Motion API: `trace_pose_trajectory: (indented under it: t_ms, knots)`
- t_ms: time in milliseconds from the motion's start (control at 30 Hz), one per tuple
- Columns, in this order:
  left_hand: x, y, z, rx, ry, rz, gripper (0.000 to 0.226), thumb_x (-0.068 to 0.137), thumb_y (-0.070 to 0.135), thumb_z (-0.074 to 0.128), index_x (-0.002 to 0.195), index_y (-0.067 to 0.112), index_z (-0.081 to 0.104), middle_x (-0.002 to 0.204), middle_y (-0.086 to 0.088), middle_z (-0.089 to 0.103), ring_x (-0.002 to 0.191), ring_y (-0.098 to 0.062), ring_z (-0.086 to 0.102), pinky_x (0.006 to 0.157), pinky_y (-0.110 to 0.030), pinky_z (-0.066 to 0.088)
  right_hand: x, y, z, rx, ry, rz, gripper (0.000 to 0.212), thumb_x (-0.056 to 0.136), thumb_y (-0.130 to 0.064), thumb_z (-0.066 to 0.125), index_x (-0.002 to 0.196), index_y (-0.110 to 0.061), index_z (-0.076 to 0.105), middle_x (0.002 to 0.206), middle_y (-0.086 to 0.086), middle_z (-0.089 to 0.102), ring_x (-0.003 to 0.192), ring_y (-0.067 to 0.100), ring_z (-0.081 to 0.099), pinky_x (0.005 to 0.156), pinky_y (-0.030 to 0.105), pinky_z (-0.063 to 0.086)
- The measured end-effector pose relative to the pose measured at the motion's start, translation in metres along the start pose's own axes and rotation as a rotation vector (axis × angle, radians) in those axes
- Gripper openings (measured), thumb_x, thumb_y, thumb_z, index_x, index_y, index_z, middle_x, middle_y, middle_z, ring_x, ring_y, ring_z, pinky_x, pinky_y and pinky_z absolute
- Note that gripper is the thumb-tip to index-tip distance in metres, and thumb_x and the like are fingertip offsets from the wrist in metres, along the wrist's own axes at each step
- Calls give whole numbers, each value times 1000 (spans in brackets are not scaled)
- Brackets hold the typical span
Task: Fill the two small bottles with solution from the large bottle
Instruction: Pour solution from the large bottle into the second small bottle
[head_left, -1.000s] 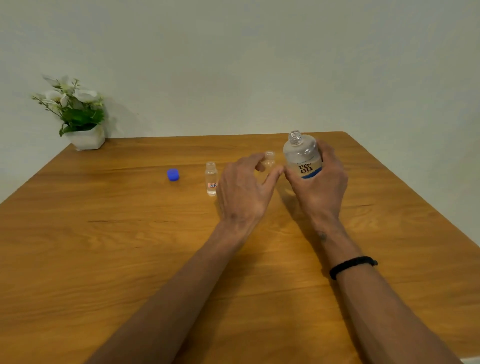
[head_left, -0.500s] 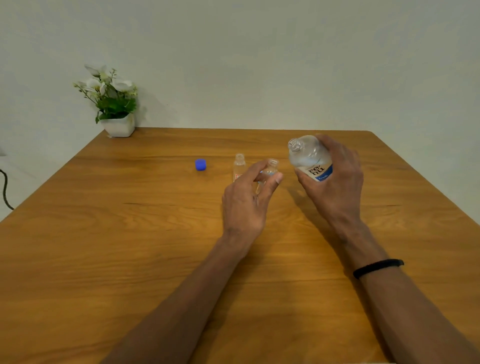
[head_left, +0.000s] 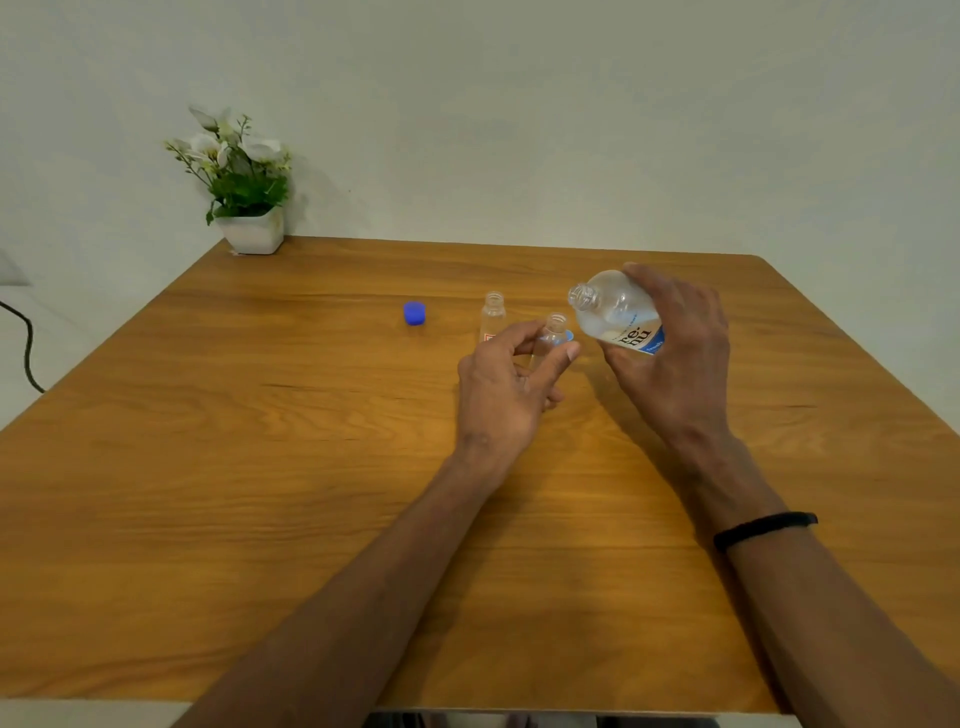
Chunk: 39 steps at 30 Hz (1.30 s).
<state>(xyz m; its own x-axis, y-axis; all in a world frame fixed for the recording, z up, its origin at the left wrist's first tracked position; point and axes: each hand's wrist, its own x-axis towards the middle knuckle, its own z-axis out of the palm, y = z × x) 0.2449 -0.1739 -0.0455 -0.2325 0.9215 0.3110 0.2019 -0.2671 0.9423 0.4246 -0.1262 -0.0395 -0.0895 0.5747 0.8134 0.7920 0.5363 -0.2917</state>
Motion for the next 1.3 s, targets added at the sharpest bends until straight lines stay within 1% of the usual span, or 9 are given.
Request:
trace_pose_trajectory:
  t_ms: [67,167,233,333,567,767,933,1300]
  knots:
    - [0,0,0,11,2,11,50,92,37,80,135,13,68,110,0,76,57,-12,75,53,-24,60,0,0,1,-6,-10,-5,74,72,-11,88,142,-14,62,134,7,68,120,30,57,100,52,50]
    - [0,1,0,-5,14,1,46,91,35,81,131,14,71,105,3,77,55,-13,75,52,-25,60,-1,0,2,-14,-28,-12,75,72,-10,86,143,-16,62,137,6,67,123,29,56,103,53,47]
    - [1,0,0,-8,25,-3,48,90,35,82,131,13,71,104,2,77,55,-13,74,51,-25,59,-2,0,2,-14,-28,-18,76,72,-8,86,143,-16,62,138,5,67,124,29,55,104,53,46]
    - [2,-1,0,-7,26,-2,50,90,35,83,132,12,70,106,0,77,55,-13,74,51,-22,57,-1,0,2,-19,-37,-27,77,72,-8,85,144,-17,61,138,5,67,125,29,54,106,53,44]
    - [3,-5,0,16,17,12,54,90,38,81,136,13,68,113,-3,76,58,-11,75,52,-21,58,-2,0,1,-24,-52,-50,77,72,-10,83,145,-16,61,140,6,66,127,29,53,107,58,43]
    - [4,-4,0,-7,25,4,55,89,38,83,135,12,68,114,-6,76,57,-12,75,50,-20,56,-1,-1,0,-25,-38,-62,75,72,-11,80,145,-15,62,137,5,66,125,28,52,108,57,42]
    - [4,-5,0,11,27,16,57,89,39,82,138,12,67,117,-7,76,58,-11,76,52,-20,57,-2,0,1,-39,-30,-63,75,73,-11,81,145,-16,61,138,6,66,126,29,53,109,58,42]
    - [3,-4,-1,11,32,13,56,90,38,82,137,12,67,114,-6,76,57,-9,75,51,-18,57,-1,-1,1,-55,-24,-65,74,74,-9,82,145,-15,62,140,5,66,128,33,57,114,52,38]
